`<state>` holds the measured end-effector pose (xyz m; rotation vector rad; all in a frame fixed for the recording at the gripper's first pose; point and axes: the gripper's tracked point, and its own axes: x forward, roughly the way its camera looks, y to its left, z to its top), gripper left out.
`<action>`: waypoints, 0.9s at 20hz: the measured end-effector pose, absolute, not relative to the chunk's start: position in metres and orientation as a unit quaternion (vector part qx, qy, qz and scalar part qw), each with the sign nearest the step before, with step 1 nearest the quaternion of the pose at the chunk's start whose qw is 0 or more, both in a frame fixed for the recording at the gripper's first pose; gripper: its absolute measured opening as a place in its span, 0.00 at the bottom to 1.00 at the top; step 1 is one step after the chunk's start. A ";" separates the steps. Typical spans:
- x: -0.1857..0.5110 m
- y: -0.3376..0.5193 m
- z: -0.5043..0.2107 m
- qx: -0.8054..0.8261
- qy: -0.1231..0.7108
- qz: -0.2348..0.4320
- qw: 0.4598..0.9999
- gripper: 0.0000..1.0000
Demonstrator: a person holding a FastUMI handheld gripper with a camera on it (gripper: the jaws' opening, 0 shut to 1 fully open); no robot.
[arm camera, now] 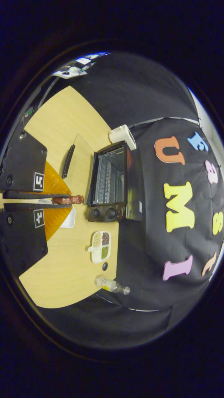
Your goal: Open the toaster oven, put the food inside, and close the toaster oven door.
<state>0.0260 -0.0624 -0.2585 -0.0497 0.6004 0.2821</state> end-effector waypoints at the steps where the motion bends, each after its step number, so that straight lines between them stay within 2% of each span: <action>1: 0.028 -0.052 -0.258 -0.033 0.290 0.144 0.946 0.08; 11: 0.077 0.042 -0.250 -0.006 0.219 0.139 0.966 0.07; 18: 0.129 0.071 -0.280 0.143 0.223 0.109 0.958 0.07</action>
